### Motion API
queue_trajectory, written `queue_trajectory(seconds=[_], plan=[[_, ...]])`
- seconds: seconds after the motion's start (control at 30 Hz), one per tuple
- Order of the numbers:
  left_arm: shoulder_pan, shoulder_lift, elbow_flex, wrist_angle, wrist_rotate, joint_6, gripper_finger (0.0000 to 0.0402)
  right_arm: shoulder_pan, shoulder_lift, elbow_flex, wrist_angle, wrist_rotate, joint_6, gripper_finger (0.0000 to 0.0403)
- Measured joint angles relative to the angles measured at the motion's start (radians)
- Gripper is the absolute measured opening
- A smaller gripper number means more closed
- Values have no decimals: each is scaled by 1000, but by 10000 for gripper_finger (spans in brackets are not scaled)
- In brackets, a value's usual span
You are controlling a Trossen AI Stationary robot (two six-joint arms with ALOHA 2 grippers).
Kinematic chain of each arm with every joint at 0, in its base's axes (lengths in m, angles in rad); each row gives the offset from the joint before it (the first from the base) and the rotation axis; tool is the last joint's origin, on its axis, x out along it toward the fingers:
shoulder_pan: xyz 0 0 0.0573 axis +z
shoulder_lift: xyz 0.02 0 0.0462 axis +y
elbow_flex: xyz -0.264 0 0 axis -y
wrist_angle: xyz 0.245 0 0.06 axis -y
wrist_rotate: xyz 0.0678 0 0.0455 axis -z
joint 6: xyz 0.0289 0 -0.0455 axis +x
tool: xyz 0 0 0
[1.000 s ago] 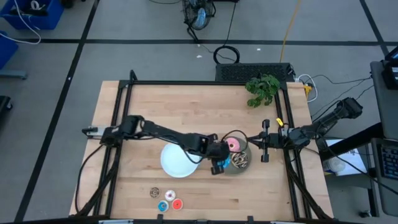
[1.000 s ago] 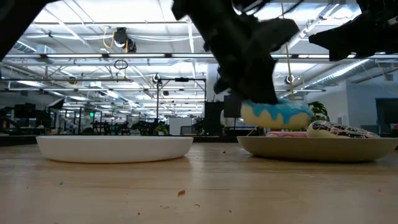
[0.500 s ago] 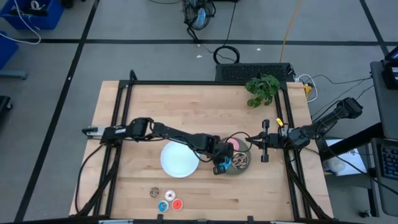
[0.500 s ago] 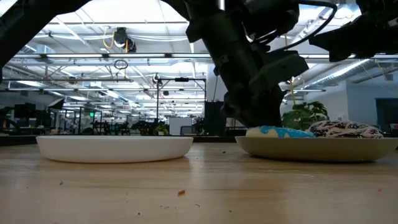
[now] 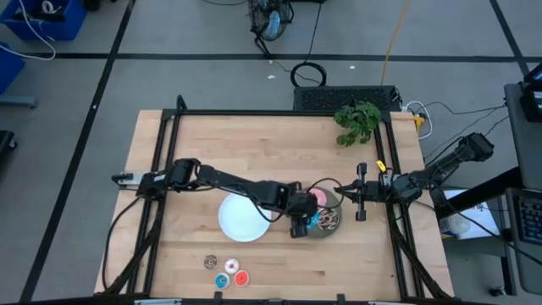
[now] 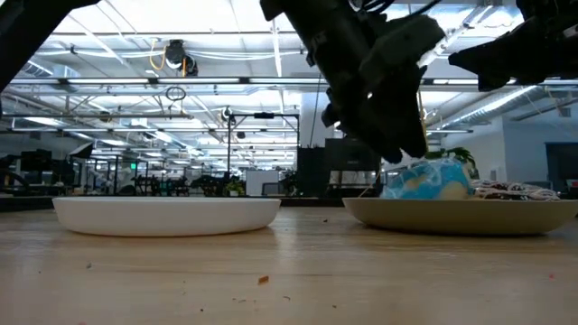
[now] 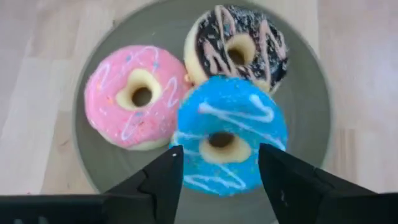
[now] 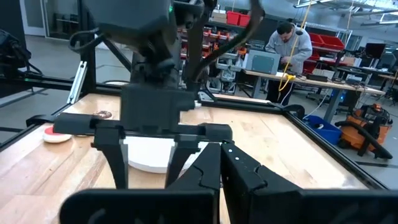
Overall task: Pick & Place donuts
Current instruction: Put the large blue donut on the gray plate
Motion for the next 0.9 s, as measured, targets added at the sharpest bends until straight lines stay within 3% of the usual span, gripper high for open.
queue_trajectory(seconds=[0.73, 0.9], plan=[[9, 3, -2, -35, -41, 27, 225, 0, 0, 0, 0, 0, 0, 0], [13, 2, -54, 6, -36, 36, 225, 0, 0, 0, 0, 0, 0, 0]])
